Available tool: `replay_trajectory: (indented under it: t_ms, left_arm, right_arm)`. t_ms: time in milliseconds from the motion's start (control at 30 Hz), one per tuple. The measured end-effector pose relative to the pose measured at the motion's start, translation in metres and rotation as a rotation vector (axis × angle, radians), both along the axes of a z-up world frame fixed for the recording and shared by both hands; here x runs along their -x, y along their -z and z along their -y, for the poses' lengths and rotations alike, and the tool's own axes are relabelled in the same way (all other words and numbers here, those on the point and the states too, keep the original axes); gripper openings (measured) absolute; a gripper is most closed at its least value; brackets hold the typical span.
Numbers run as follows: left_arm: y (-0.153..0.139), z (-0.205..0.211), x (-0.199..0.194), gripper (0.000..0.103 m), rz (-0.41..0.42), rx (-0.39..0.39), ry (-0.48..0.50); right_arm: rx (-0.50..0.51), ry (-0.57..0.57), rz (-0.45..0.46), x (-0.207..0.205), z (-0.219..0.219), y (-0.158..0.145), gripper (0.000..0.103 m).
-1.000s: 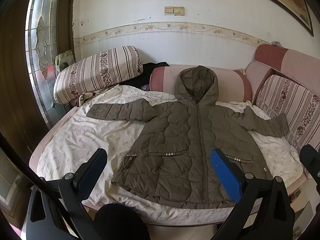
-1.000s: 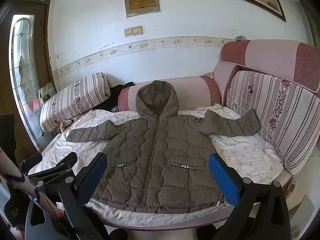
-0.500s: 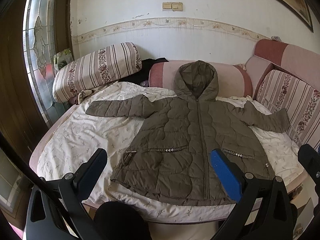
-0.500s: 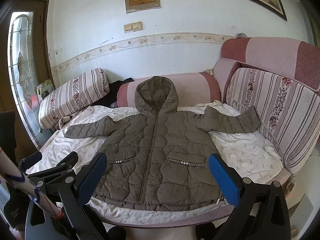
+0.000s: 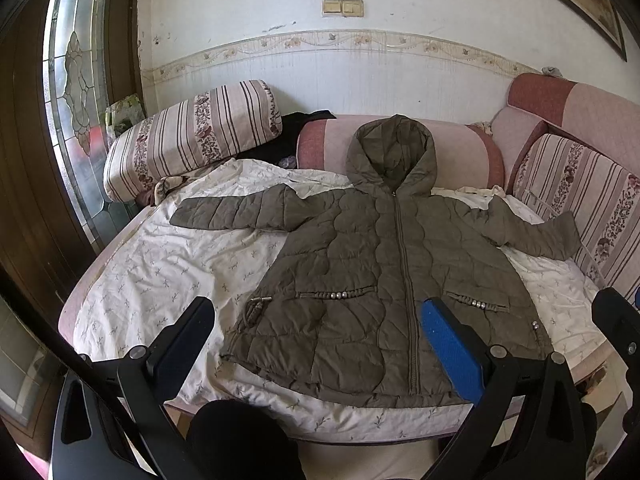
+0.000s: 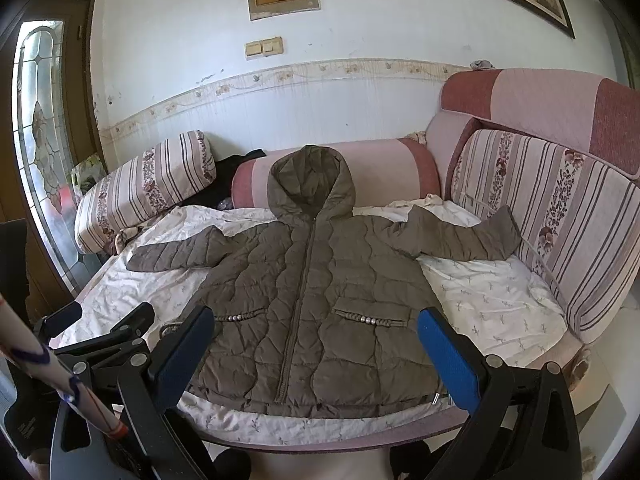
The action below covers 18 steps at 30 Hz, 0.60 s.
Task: Fold large clothes
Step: 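Move the right tool toward the sleeve cuff of the jacket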
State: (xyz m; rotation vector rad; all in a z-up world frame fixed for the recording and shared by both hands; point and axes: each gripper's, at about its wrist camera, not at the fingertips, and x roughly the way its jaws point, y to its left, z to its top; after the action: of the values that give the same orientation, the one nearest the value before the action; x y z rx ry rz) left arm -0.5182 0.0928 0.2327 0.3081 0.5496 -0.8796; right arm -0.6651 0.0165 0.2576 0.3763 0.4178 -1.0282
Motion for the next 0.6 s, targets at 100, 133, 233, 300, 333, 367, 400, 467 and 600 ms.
replay_trajectory:
  t_ms: [100,133,233,300,333,367,400,467,600]
  left_arm:
    - [0.001,0.002,-0.001,0.103,-0.003,-0.009,0.001]
    - [0.002,0.003,-0.001,0.103,-0.003,-0.012,0.001]
    - [0.004,0.005,-0.001,0.103,-0.005,-0.024,0.001]
    - [0.005,0.009,-0.002,0.103,-0.007,-0.033,0.002]
    - [0.006,0.01,-0.002,0.103,-0.009,-0.039,0.003]
    - [0.007,0.012,-0.002,0.103,-0.009,-0.044,0.004]
    - [0.008,0.014,-0.002,0.103,-0.01,-0.052,0.006]
    - [0.01,0.018,-0.003,0.103,-0.012,-0.063,0.012]
    - [0.019,0.027,-0.003,0.103,-0.015,-0.092,0.022]
  right_arm:
    - [-0.007,0.001,-0.001,0.0,0.002,0.003,0.103]
    - [-0.009,0.0,-0.002,0.0,0.002,0.004,0.103]
    - [-0.017,-0.001,-0.005,0.0,0.005,0.007,0.103]
    - [-0.024,0.001,-0.007,0.001,0.007,0.01,0.103]
    - [-0.027,0.003,-0.007,0.002,0.008,0.011,0.103]
    - [-0.03,0.006,-0.007,0.002,0.01,0.012,0.103]
    - [-0.036,0.01,-0.005,0.003,0.012,0.013,0.103]
    - [-0.049,0.012,-0.004,0.003,0.017,0.016,0.103]
    - [-0.092,0.015,-0.011,0.002,0.029,0.028,0.103]
